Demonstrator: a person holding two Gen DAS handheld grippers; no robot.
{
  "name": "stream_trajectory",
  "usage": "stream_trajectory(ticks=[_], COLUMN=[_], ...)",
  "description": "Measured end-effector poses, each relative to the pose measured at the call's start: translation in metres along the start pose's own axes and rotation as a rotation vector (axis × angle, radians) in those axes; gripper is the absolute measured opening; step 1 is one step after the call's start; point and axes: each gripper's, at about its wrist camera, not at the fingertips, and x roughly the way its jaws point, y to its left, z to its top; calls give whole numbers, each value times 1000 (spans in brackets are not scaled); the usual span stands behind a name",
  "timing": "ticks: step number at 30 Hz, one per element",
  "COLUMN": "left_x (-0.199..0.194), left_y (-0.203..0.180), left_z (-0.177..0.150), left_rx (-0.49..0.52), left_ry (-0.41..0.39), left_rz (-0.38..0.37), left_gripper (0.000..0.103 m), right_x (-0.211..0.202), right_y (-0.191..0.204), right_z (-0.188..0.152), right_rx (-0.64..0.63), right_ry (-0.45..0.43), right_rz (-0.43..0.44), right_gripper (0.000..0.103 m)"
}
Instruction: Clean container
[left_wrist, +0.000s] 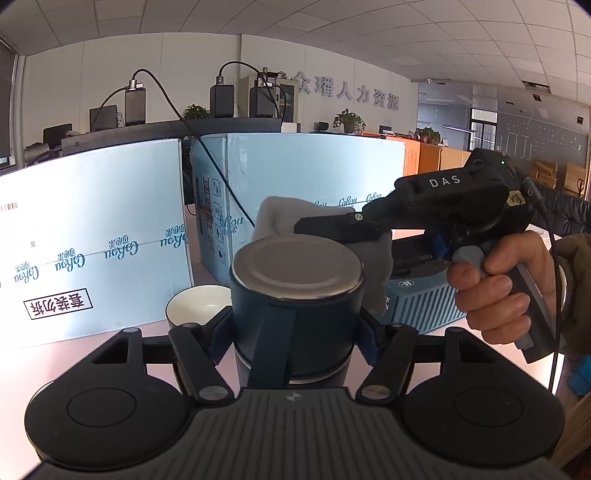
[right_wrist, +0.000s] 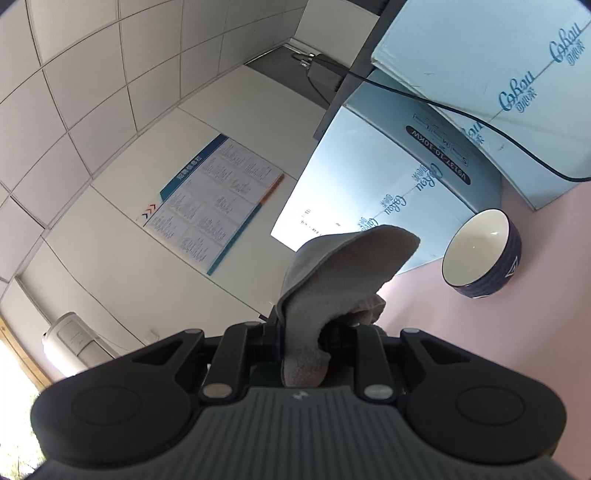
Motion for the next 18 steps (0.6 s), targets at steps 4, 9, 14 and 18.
stream_trajectory(ticks=[4, 9, 14, 18], left_x=[1, 4, 6, 7], left_y=[1, 1, 2, 1], left_z=[1, 2, 3, 3], left_rx=[-4, -1, -2, -2], left_ry=[3, 4, 5, 6], left_rz=[-2, -5, -8, -8], left_gripper=[61, 61, 61, 61], right_x=[0, 0, -1, -1], right_y=[-12, -33, -56, -68], right_z=[-6, -19, -35, -45], right_rx=[33, 79, 136, 161], right_ry=[5, 34, 60, 81], right_rz=[-21, -82, -139, -182], right_gripper=[24, 24, 24, 24])
